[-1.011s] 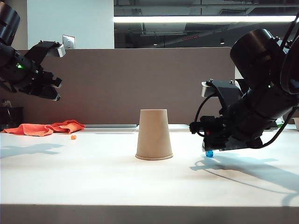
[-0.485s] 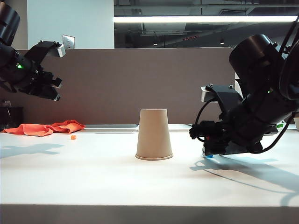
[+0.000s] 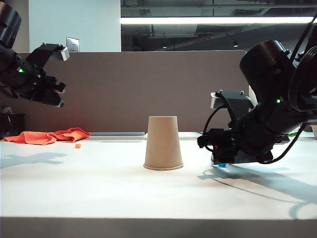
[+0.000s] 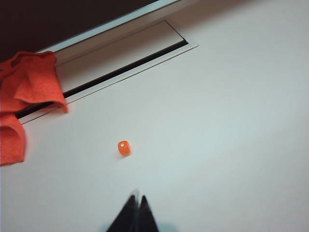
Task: Throw the dice onto the paper cup, compare its value with the values of the other dice on the table, place the die with the higher value on the paper cup, and take no action if both dice have the same value.
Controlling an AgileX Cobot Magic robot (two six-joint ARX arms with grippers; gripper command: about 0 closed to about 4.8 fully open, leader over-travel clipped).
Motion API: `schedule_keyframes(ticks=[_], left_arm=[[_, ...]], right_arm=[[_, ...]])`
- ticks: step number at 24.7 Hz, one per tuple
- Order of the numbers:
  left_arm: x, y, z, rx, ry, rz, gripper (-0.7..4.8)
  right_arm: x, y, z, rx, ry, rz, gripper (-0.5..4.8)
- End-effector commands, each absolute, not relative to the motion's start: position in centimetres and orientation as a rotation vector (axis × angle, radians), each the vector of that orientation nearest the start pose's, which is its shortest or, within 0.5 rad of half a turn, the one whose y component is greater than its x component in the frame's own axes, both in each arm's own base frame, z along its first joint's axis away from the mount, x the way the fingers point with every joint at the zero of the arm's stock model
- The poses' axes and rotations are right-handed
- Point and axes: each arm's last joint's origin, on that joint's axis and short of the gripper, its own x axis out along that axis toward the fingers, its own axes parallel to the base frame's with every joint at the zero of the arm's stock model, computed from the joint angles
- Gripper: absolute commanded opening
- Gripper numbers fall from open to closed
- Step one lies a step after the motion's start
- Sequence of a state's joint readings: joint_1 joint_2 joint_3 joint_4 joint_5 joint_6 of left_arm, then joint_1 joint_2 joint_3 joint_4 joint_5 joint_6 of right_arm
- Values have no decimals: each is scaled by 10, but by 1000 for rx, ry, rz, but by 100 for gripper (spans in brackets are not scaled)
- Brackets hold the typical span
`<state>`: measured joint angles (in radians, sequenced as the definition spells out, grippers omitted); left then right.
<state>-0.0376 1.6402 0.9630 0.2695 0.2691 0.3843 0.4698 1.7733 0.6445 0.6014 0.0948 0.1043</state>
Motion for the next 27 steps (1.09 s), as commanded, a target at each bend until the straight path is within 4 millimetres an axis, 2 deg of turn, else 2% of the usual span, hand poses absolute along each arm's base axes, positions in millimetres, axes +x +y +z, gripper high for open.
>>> schedule_keyframes(ticks=[1,2,5,7,13,16,27], left_arm=[[354,-21,225,328,326,-379,-5],[354,-21,225,328,326,-379,-5],[354,-21,225,328,326,-379,-5],[354,-21,225,328,326,-379,-5],[354,-21,225,327,326,-379,-5],[354,-21,225,328,326,-379,-5],[354,-21,225,328,325,-379,-5]], right_arm=[[283,141,117,-48,529,338,134],[283,141,117,-48,529,338,115],[283,141,117,-48,528,338,109],[283,141,117,-48,527,339,80],[284,142,119,-42,507,340,77],[285,143,121,-33,481,346,49],[284,142,151,4,357,356,49]])
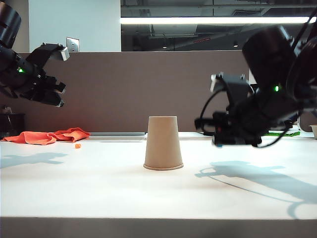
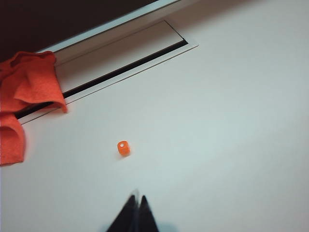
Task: Throw the dice onto the paper cup, compare its value with the values of the other dice on the table, place the die with the higher value on the paper cup, and take no action if both dice have the same value.
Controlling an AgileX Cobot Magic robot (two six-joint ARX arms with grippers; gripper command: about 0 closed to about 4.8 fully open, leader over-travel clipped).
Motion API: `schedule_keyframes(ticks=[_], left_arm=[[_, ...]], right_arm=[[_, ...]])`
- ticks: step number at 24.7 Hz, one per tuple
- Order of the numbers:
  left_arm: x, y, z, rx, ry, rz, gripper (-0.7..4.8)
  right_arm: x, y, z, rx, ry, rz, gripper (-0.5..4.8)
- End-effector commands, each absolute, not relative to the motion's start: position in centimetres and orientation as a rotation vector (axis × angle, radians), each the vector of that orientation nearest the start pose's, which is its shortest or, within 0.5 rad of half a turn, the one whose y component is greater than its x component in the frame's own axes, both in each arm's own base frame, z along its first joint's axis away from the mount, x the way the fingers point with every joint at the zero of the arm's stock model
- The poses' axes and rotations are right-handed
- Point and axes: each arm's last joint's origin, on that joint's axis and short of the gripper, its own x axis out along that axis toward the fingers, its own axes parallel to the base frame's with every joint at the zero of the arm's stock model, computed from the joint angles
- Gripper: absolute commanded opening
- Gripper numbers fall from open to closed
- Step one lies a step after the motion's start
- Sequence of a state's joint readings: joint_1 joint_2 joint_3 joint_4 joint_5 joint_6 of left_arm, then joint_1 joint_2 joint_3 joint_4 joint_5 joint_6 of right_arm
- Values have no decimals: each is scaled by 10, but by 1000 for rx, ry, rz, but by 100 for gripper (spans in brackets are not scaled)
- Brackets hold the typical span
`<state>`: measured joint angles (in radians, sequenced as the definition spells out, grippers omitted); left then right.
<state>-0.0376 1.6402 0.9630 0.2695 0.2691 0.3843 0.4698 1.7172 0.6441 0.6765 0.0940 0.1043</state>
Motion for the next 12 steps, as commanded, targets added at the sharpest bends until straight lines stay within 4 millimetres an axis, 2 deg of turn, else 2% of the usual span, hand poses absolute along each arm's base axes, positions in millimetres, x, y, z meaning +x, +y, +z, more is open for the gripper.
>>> schedule_keyframes(ticks=[1,4,12], left_arm=[[354,-21,225,328,325,-379,-5],[354,-21,225,327,326,-379,-5],[354,-21,225,327,326,-379,-5]], right_arm=[[282,142,158,11,335,360,49],[280,141,172,36,286,401,49],[280,147,196,172,225,559,49]])
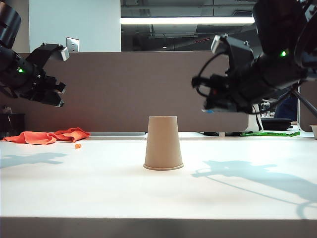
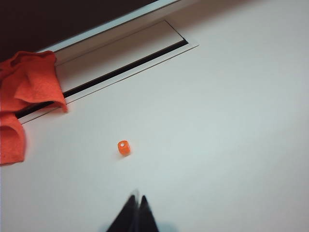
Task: Throw the dice onto the paper cup, compare its value with the values of the other dice on the table, place the die with the higher value on the paper cup, and take no action if both dice have the same value.
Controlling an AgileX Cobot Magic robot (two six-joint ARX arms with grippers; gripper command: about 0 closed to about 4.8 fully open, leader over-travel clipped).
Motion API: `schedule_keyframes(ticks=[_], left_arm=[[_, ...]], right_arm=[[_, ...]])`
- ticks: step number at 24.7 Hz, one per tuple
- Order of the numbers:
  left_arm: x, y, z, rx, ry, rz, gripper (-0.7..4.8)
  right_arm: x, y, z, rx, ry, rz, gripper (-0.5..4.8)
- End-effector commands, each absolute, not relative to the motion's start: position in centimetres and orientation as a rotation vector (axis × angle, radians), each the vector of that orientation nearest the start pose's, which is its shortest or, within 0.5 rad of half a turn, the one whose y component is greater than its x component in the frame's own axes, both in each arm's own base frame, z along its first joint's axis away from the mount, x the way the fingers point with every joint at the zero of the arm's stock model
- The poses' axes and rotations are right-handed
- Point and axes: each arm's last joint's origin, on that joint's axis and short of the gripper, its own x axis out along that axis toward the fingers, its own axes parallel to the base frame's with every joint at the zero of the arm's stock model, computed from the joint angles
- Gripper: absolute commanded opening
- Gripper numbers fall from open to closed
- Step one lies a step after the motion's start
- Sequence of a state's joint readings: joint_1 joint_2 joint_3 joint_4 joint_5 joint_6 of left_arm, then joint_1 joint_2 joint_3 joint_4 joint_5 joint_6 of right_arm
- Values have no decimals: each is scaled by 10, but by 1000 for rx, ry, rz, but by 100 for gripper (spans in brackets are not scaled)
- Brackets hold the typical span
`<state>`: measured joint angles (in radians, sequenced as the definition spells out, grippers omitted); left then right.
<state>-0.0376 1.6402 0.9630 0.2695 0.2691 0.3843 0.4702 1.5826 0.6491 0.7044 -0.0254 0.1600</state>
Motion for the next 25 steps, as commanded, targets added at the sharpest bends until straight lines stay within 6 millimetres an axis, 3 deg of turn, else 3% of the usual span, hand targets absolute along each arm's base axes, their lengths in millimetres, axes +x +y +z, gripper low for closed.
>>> schedule_keyframes(ticks=[1,10,25], left_arm=[[354,-21,225,327,326,-379,-5],[354,-21,225,327,326,-379,-5],[354,-22,225,326,327,-382,-5]], right_arm=[[282,150,202,194,216,605,49],[278,173,218,207,183,704,50],[267,205,198,96,257,756,53]])
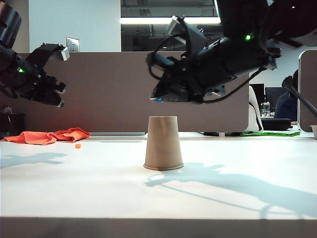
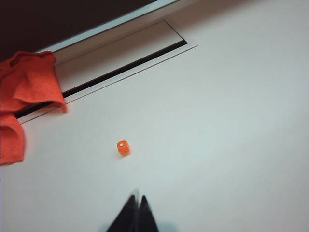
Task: Throw the dice onto the paper cup, compare its value with the values of the other dice on the table, place the die with the higher value on the paper cup, and take no action if both dice have the same value.
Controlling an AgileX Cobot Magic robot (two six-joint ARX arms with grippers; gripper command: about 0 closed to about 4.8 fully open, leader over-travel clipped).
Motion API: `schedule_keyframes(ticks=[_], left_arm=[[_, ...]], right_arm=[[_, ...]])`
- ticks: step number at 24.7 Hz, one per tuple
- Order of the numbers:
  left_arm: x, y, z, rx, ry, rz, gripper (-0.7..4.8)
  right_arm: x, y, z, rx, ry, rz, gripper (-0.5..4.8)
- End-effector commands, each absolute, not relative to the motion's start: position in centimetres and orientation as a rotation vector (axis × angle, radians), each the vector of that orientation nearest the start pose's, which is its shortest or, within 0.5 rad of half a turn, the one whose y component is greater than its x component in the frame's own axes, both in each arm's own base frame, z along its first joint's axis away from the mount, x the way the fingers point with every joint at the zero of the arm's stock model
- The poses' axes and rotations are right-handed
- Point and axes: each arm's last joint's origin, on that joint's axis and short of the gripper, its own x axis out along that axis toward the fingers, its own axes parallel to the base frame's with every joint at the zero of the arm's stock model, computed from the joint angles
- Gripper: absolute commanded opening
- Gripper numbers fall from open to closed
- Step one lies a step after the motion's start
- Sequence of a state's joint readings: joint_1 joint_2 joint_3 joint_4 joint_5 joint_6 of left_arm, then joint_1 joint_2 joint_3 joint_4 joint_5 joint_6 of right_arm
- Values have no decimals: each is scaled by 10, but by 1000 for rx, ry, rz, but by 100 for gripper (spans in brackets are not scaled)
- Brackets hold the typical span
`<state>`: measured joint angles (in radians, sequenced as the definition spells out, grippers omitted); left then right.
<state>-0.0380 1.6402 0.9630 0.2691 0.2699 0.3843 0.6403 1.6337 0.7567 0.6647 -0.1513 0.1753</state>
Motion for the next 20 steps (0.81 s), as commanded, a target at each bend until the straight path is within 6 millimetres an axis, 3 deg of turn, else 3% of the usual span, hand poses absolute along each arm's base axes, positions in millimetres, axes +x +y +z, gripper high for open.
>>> schedule_keyframes(ticks=[1,20], left_arm=[[354,-22,225,326,327,-382,-5],[354,-22,225,326,326,-382,-5]], right_arm=[[268,205,197,92,256,741,53],[280,209,194,25,232,624,53]])
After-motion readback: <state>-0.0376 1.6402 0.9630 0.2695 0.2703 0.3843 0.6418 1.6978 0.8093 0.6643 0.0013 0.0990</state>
